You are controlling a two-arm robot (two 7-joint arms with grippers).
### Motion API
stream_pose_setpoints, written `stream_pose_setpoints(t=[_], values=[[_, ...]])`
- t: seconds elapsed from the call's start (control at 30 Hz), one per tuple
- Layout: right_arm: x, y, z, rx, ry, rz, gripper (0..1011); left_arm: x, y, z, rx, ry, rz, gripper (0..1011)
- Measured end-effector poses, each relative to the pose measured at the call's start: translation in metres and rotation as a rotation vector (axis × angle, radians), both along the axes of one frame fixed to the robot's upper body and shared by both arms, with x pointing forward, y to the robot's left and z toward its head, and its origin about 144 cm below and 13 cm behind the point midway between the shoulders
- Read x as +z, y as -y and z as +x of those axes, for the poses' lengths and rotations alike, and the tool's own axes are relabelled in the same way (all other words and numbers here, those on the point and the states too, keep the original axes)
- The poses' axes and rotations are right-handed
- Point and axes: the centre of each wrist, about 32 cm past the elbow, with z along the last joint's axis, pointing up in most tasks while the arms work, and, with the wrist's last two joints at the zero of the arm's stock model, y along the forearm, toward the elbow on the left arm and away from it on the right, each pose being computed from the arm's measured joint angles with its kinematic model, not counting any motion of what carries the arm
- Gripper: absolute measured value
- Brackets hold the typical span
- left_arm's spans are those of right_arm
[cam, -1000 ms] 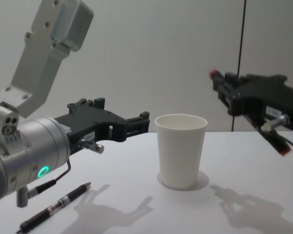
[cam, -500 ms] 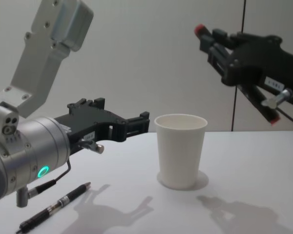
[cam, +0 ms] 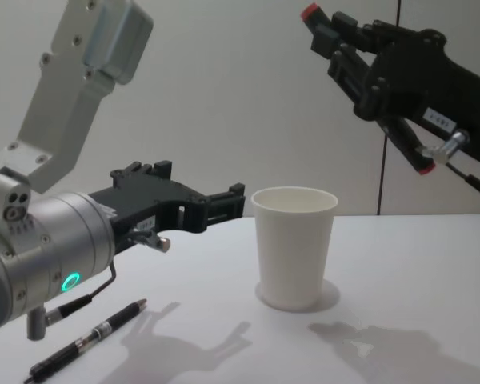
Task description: Place the pen into the pen holder.
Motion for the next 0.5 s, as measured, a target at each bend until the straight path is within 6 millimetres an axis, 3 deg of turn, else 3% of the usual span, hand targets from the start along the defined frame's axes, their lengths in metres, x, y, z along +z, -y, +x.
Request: stream_pose_setpoints(t=[0.5], values=[[-0.007, -0.004, 0.032, 0.032, 0.004, 0.028, 173, 0.000, 0.000, 0.000, 0.000, 0.000, 0.000, 1000]])
